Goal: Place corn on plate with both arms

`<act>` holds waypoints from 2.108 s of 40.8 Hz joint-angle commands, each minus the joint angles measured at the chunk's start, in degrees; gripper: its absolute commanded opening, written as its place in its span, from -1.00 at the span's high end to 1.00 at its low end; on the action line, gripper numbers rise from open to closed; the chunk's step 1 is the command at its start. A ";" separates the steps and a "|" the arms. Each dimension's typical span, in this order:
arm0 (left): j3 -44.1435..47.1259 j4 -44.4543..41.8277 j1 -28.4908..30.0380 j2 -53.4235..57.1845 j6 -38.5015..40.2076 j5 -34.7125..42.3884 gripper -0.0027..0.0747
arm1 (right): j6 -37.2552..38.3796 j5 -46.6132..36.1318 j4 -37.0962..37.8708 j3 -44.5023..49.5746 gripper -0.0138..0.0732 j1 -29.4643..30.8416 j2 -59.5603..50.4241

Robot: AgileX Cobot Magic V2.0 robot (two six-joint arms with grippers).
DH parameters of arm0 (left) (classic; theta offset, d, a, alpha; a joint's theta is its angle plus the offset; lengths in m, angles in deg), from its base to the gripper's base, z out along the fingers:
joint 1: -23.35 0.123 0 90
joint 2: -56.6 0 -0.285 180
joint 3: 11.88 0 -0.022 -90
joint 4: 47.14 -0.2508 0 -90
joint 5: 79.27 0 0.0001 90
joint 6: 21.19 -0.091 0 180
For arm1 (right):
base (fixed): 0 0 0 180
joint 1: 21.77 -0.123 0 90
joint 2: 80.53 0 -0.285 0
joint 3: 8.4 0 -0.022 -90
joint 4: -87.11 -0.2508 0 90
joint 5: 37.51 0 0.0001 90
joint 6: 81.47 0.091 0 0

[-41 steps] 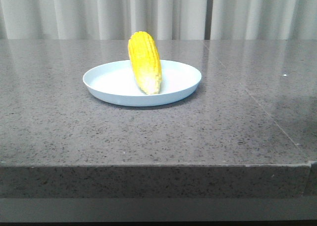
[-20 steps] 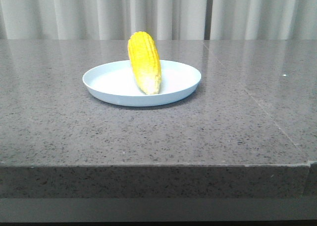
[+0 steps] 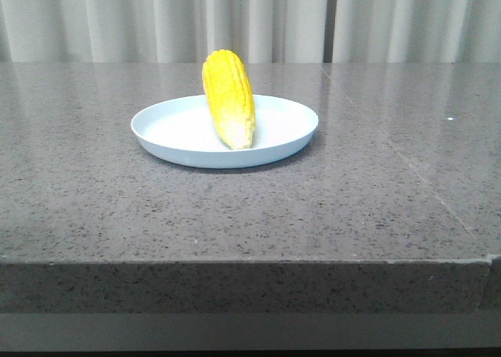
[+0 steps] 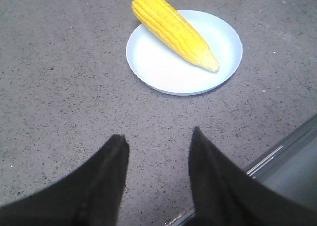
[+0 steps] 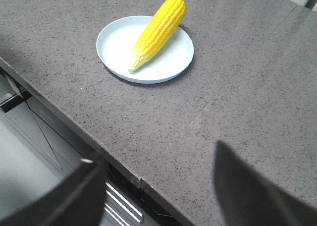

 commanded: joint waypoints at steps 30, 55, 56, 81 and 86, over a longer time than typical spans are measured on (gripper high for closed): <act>-1.53 -0.19 -0.37 0.02 0.45 3.71 0.98 | -0.62 -3.65 0.37 -1.24 0.84 0.19 0.40; 28.69 3.97 19.68 22.36 0.45 33.72 0.98 | -0.62 -3.65 0.37 -1.24 0.84 0.19 0.40; 30.66 5.09 20.76 23.89 0.45 36.38 0.98 | -0.62 -3.65 0.37 -1.24 0.84 0.19 0.40; 51.93 6.77 35.22 40.26 0.45 52.02 0.98 | -0.62 -3.58 0.37 -1.24 0.84 0.19 0.40; 51.93 6.65 34.50 40.26 0.45 51.60 0.98 | -0.62 -3.58 0.37 -1.24 0.84 0.19 0.40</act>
